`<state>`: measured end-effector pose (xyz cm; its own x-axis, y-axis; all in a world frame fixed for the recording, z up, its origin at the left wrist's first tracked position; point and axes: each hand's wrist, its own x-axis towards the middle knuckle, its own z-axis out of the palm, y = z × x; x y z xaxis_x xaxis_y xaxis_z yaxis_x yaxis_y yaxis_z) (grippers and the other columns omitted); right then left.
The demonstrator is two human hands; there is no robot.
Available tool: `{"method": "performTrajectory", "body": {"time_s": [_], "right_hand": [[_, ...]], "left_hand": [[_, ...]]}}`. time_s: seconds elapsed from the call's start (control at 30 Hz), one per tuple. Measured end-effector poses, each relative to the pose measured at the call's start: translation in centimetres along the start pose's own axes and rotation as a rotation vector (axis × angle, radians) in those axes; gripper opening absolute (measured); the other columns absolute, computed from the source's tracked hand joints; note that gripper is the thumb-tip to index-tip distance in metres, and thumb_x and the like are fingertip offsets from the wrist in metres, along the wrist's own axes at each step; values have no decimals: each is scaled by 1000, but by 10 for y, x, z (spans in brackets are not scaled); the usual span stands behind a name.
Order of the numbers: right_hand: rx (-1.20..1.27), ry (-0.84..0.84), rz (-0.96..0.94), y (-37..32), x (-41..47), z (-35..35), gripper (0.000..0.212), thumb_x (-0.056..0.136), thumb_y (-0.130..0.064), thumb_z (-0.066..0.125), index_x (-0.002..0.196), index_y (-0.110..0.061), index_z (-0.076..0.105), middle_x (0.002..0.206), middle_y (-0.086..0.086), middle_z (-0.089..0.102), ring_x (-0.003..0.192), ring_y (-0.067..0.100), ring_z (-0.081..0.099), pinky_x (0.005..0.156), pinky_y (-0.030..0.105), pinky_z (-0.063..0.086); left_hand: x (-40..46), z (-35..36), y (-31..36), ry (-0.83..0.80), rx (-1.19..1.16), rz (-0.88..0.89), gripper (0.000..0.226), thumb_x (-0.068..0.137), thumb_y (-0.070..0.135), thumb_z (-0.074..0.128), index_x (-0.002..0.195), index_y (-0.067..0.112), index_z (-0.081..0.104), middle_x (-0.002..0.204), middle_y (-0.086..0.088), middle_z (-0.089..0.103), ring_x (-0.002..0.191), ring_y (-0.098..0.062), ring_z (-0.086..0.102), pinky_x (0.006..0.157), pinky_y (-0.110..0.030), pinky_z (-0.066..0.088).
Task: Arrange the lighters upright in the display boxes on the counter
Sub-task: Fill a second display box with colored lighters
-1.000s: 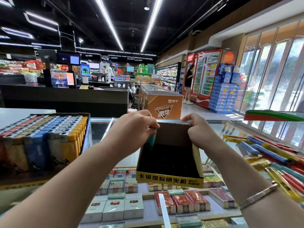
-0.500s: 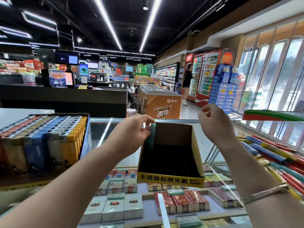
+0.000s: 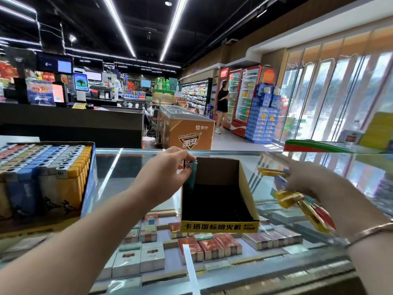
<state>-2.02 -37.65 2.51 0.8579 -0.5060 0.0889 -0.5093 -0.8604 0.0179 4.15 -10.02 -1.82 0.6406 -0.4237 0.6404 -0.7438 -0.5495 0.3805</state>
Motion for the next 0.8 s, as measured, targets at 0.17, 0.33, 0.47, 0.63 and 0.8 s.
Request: {"method": "performTrajectory", "body": {"time_s": [0.17, 0.33, 0.47, 0.63, 0.8], "right_hand": [[-102, -255, 72, 31, -22, -3, 53, 85, -47, 60, 124, -11, 51, 108, 4, 53, 101, 19, 54, 91, 30, 45], [-1, -385, 89, 41, -32, 0, 54, 82, -44, 64, 122, -14, 43, 98, 5, 53, 92, 20, 56, 85, 31, 50], [-4, -406, 13, 40, -32, 5, 32, 83, -30, 59, 107, -16, 42, 90, 3, 52, 79, 15, 54, 78, 27, 51], [98, -452, 6, 38, -29, 14, 19, 82, -30, 59, 93, -18, 49, 81, 1, 52, 63, 9, 49, 54, 18, 44], [33, -334, -29, 35, -20, 27, 13, 85, -13, 50, 98, -14, 50, 83, 0, 50, 70, 9, 46, 60, 19, 39]], "left_hand": [[-4, 3, 5, -11, -44, -16, 27, 86, 17, 62, 113, 19, 60, 117, 6, 58, 95, -11, 59, 79, -24, 49], [-7, 3, 7, -12, -38, -25, 29, 86, 17, 62, 115, 17, 59, 119, 4, 58, 97, -13, 58, 80, -28, 50], [-7, 3, 8, -12, -27, -30, 30, 87, 18, 62, 117, 17, 59, 120, 4, 57, 99, -16, 59, 82, -35, 51], [-6, 3, 6, -18, -18, -31, 31, 87, 20, 62, 118, 20, 59, 121, 5, 57, 99, -15, 58, 83, -36, 51], [-6, 2, 4, -31, -29, -19, 31, 87, 22, 62, 118, 22, 58, 121, 7, 56, 97, -12, 59, 78, -27, 48]]}}
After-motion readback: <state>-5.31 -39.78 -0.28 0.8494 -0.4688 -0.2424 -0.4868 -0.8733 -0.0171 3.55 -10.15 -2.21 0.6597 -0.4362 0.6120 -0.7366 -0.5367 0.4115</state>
